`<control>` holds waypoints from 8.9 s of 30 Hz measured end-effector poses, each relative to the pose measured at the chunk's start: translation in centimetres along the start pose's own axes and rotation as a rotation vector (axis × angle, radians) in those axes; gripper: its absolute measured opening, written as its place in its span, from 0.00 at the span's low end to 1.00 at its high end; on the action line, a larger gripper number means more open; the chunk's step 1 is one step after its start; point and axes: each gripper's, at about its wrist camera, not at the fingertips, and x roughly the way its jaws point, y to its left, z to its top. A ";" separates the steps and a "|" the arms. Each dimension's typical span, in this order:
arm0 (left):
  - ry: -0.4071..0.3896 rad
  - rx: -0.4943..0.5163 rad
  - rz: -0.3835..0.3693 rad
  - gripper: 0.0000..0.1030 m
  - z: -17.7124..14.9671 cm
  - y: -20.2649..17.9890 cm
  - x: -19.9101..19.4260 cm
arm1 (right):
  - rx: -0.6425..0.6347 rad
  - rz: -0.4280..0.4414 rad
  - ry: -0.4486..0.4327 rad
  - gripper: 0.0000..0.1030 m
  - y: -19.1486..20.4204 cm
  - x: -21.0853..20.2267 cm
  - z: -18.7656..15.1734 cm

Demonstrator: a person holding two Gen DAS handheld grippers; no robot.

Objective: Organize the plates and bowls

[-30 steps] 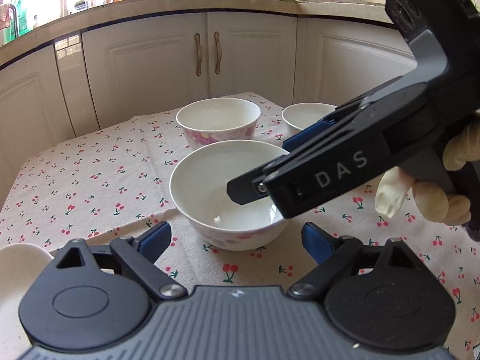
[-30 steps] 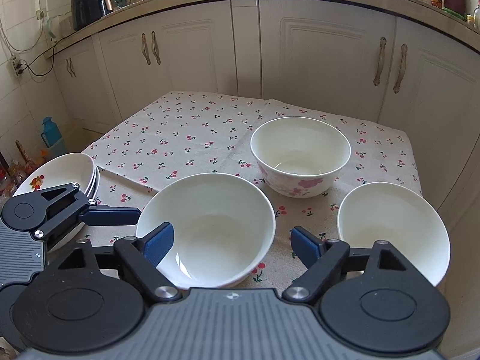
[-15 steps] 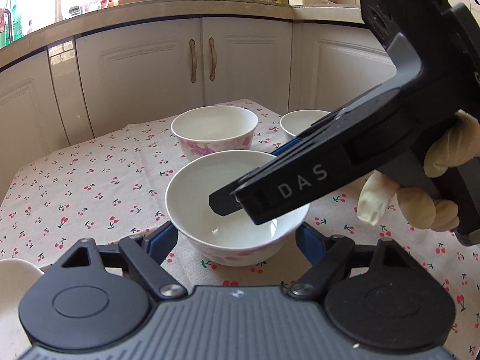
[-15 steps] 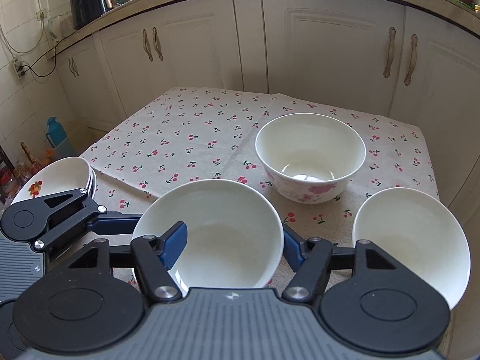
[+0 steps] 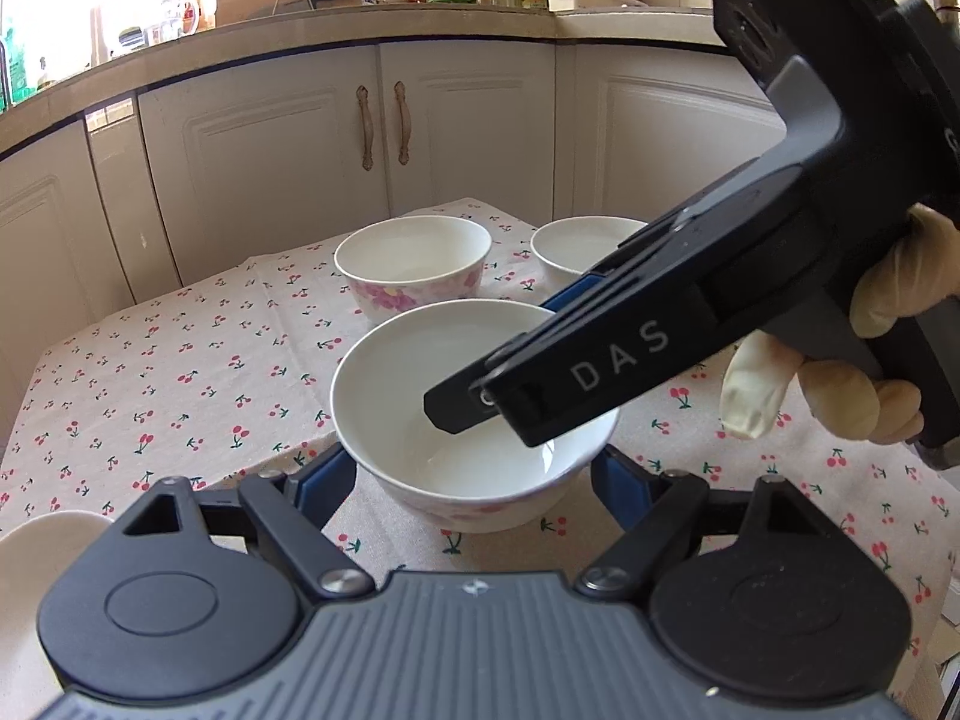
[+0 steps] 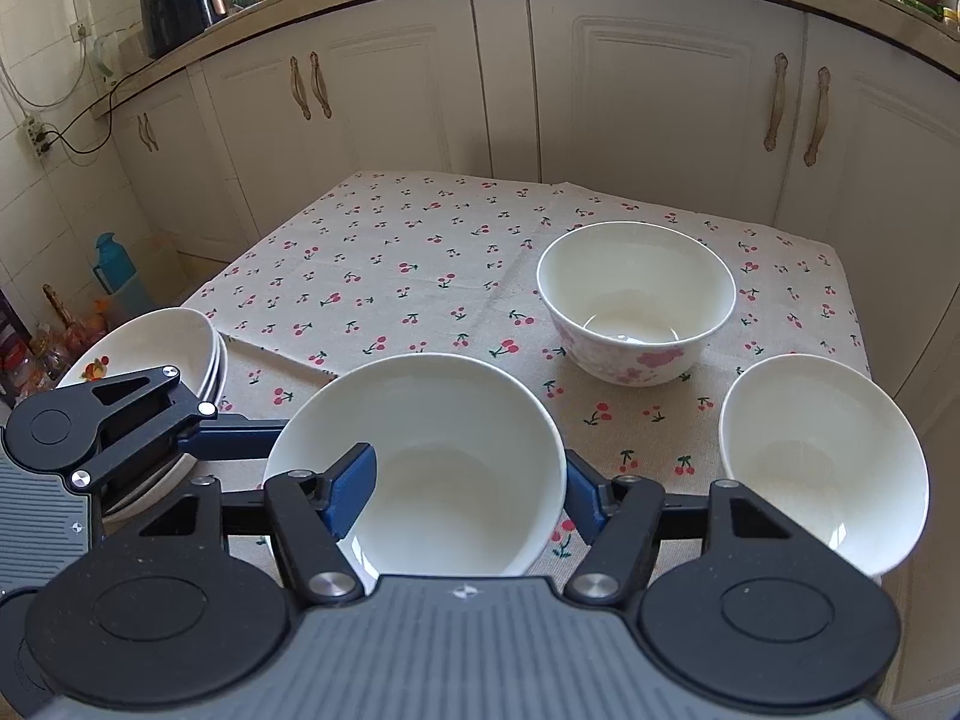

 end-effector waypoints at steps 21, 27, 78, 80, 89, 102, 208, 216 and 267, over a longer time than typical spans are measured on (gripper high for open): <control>0.048 0.064 -0.089 0.82 -3.5 -1.3 -5.6 | 0.036 0.008 0.026 0.69 5.1 -4.3 -4.7; 0.063 0.074 -0.101 0.82 -4.0 -1.8 -5.8 | 0.056 0.005 0.045 0.69 5.3 -4.3 -5.7; 0.069 0.023 -0.184 0.91 -4.6 -1.4 -6.6 | 0.077 -0.027 -0.019 1.00 5.6 -5.4 -6.3; 0.062 0.033 -0.183 0.94 -4.5 -1.4 -7.1 | 0.078 -0.038 -0.030 1.00 5.6 -5.6 -6.4; 0.038 0.090 -0.206 0.94 -2.7 -1.0 -9.8 | 0.049 -0.108 -0.106 1.00 5.1 -7.8 -6.3; 0.007 0.177 -0.244 0.94 2.8 -2.1 -8.0 | 0.024 -0.312 -0.172 1.00 -0.3 -9.1 -6.2; 0.216 0.120 -0.291 0.65 11.2 -2.7 -0.1 | -0.106 -0.216 -0.200 0.92 5.1 -11.6 -6.8; 0.217 0.095 -0.255 0.65 8.9 -1.4 -2.6 | -0.114 -0.162 -0.178 0.92 7.7 -11.0 -7.7; 0.257 0.055 -0.254 0.73 4.5 1.3 -2.0 | -0.138 -0.097 -0.082 1.00 9.5 -8.1 -9.0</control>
